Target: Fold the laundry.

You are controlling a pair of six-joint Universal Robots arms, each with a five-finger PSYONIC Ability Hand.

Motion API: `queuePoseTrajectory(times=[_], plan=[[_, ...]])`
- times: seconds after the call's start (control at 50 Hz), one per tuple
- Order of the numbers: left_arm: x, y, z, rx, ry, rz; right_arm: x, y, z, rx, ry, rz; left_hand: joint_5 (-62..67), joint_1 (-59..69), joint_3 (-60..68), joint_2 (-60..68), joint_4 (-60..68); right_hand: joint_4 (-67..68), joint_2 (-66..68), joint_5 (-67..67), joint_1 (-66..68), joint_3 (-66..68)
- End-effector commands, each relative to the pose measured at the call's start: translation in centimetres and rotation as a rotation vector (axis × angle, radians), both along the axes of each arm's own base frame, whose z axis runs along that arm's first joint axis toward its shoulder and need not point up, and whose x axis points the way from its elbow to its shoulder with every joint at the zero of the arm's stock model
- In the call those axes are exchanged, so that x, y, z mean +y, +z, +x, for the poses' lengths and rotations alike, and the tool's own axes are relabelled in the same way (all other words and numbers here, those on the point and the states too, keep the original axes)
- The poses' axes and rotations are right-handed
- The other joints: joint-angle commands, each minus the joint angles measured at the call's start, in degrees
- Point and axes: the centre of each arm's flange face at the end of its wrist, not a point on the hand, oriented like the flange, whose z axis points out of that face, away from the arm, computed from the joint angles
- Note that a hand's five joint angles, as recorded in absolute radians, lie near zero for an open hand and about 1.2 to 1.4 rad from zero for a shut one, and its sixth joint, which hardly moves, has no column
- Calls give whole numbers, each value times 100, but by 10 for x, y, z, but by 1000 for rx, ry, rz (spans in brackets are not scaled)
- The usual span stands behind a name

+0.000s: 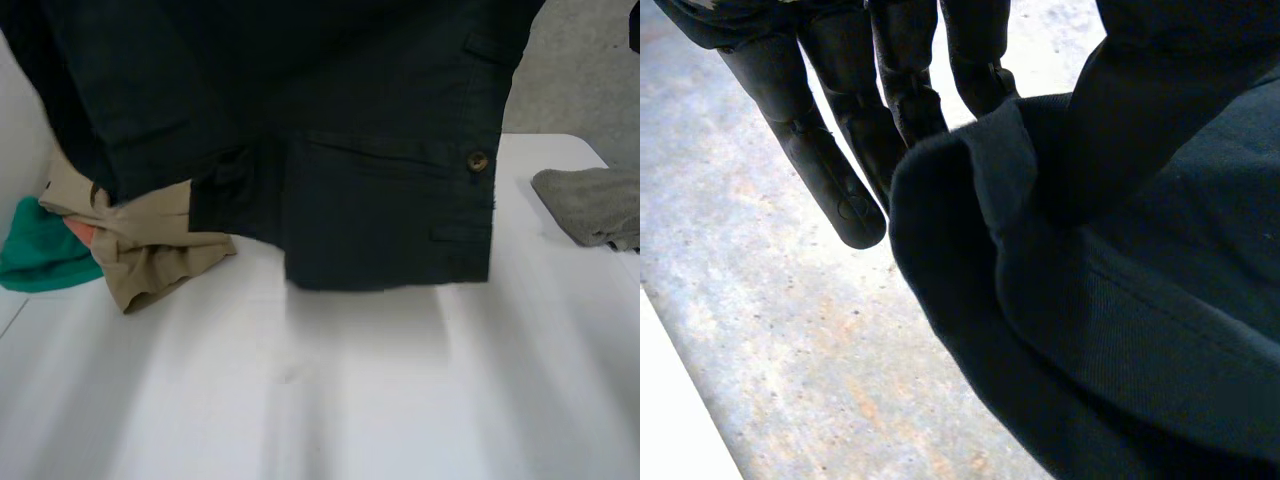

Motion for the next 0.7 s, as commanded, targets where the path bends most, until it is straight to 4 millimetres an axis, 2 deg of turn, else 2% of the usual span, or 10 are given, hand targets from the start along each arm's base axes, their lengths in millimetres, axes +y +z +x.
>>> queuePoseTrajectory(times=[0.02,0.12,0.18,0.3,0.34,0.36,0.38,0.48,0.58,0.7], plan=[[-54,-32,-20,-37,23,96,-29,-39,13,25,-10,114,1349,1298,1163,1142,1135,1158,1329,1353,1590,1239],[-116,-100,-49,-103,27,219,-53,-110,30,110,-50,277,1349,1298,1163,1142,1135,1158,1329,1353,1590,1239],[-145,-133,-60,-127,46,241,-64,-136,36,142,-79,304,1349,1298,1163,1142,1135,1158,1329,1353,1590,1239],[-215,-208,-79,-120,144,214,-118,-188,45,42,-254,197,1349,1298,1163,1142,1135,1158,1329,1353,1590,1239],[-224,-225,-82,-103,126,235,-130,-197,47,-7,-275,148,-1994,-2045,-2180,-2201,-2208,1022,1193,1217,1455,1104],[-225,-225,-85,-61,95,244,-138,-203,52,-43,-274,98,-5627,-5678,-5813,-5834,-5841,-3609,-3438,-3413,-3176,-3527],[-225,-224,-86,-35,82,251,-141,-205,55,-56,-273,76,-5651,-5702,-5837,-5858,-5865,-5842,-5671,-5647,-5410,-5761],[-216,-211,-81,79,53,320,-137,-212,61,-22,-272,103,-5651,-5702,-5837,-5858,-5865,-5842,-5671,-5647,-5410,-5761],[-185,-183,-65,93,86,380,-113,-175,45,-23,-249,181,-5651,-5702,-5837,-5858,-5865,-5842,-5671,-5647,-5410,-5761],[-134,-179,-55,12,43,468,-73,-153,22,105,-203,300,-5651,-5702,-5837,-5858,-5865,-5842,-5671,-5647,-5410,-5761]])
